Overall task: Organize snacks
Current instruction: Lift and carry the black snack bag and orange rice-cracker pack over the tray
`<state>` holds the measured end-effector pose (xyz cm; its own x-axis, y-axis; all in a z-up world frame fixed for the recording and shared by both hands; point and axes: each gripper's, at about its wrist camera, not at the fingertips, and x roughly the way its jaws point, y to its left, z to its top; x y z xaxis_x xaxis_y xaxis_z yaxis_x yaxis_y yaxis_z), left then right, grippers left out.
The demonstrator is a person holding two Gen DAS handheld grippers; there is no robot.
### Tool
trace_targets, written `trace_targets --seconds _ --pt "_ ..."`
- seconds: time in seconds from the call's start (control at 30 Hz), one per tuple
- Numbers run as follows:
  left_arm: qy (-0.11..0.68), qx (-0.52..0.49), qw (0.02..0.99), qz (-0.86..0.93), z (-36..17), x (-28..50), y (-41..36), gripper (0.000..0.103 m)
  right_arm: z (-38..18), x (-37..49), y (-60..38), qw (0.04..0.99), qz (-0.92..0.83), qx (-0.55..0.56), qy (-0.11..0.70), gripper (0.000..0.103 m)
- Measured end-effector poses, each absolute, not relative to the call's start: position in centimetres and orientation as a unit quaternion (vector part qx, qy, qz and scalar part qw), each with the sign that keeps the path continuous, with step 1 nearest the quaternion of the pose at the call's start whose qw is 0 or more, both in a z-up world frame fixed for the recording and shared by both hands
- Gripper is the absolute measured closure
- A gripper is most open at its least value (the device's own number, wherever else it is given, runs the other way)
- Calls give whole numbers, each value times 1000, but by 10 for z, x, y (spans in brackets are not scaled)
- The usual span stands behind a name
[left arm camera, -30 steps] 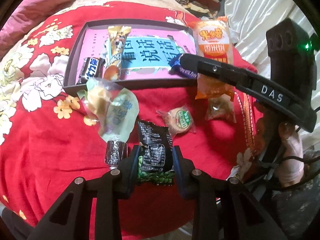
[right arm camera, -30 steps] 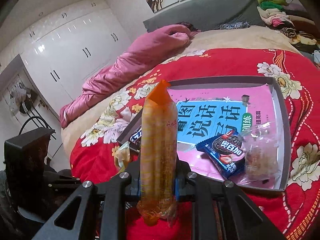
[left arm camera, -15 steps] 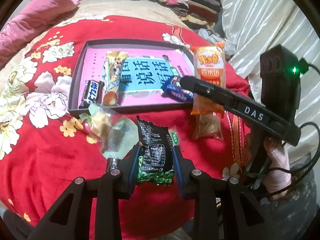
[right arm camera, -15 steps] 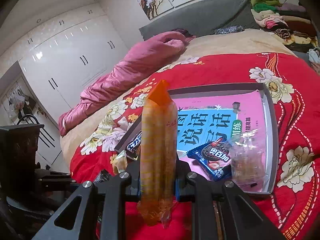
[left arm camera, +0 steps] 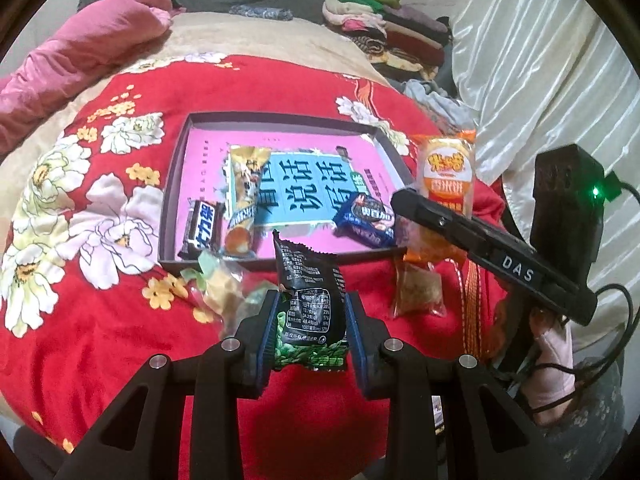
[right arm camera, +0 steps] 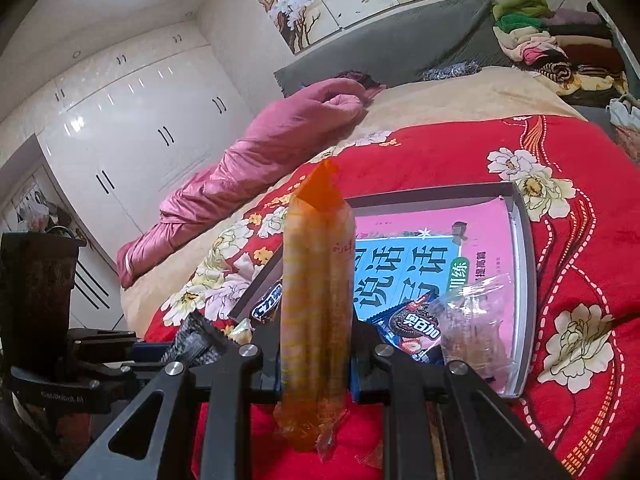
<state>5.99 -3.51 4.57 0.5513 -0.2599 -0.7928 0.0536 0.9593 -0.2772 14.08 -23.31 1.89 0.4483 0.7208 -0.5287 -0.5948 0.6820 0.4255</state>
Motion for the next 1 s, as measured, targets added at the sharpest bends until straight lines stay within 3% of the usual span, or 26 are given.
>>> trace_targets --seconds 1.0 --pt "435 -136 887 -72 53 105 -22 70 25 152 -241 860 364 107 341 80"
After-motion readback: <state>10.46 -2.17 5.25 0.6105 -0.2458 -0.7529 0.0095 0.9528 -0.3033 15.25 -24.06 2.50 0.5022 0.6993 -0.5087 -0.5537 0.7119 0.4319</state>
